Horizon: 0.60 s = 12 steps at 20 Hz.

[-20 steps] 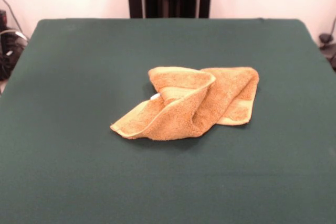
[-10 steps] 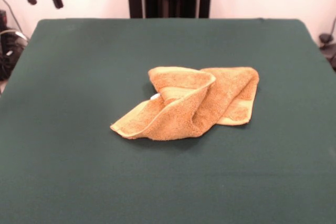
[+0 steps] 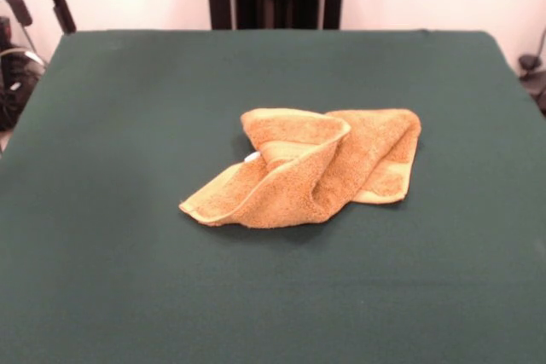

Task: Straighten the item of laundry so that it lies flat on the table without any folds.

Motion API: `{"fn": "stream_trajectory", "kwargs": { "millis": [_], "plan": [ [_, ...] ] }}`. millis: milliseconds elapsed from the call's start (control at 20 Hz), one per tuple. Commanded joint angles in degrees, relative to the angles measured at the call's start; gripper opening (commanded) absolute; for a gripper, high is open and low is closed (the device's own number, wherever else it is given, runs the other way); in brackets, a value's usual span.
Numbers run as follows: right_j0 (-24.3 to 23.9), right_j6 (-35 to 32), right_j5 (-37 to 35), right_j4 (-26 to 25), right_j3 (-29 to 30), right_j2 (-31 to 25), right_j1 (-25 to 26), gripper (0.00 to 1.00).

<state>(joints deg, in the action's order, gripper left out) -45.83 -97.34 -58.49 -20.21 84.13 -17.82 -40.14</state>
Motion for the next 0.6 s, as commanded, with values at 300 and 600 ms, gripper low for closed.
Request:
{"fn": "stream_trajectory", "kwargs": {
  "millis": [300,600],
  "plan": [
    [0.07,14.67,-5.25,-1.97,-1.03,-6.19,1.27,1.00],
    [1.96,12.54,-5.22,-2.09,0.07,-6.03,0.78,1.00]
  ]
}}
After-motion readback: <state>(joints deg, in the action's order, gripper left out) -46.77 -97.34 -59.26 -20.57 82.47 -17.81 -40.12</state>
